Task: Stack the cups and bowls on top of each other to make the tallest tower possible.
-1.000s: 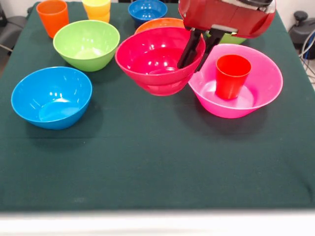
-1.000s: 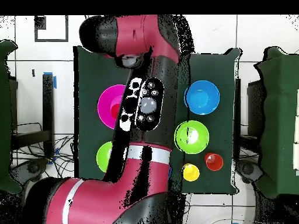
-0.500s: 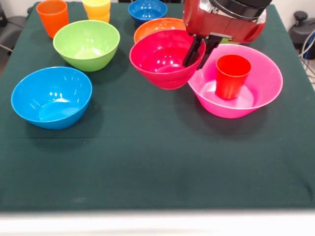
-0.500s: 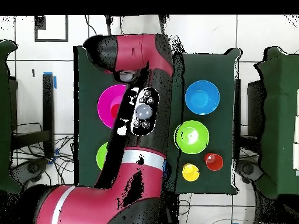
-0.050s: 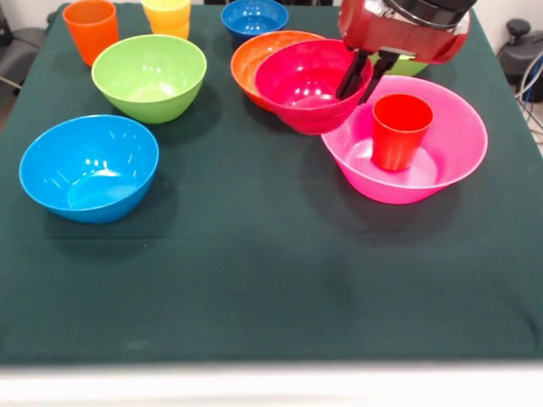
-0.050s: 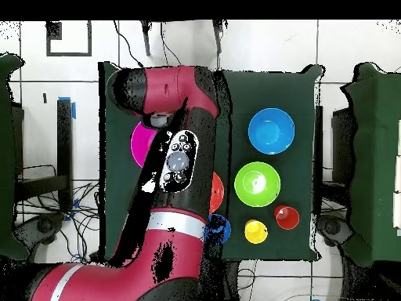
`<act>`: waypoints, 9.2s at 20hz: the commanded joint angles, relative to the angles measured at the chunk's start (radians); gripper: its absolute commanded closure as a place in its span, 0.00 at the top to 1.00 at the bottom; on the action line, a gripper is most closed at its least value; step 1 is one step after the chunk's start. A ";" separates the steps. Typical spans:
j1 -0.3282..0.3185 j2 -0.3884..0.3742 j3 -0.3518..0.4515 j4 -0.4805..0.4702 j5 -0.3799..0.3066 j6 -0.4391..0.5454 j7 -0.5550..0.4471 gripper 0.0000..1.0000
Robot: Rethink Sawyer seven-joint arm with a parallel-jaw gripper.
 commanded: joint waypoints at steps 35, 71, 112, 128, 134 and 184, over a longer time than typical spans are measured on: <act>0.182 0.155 -0.077 -0.075 -0.018 0.119 0.283 0.00; 0.229 0.063 -0.077 0.079 0.067 0.110 0.309 0.00; 0.245 0.072 -0.039 0.204 0.082 -0.082 0.342 0.00; 0.244 0.120 -0.040 0.154 0.094 -0.092 0.363 0.00; 0.244 0.121 -0.042 0.154 0.098 -0.092 0.363 0.00; 0.285 0.124 -0.065 0.115 0.138 -0.027 0.411 0.00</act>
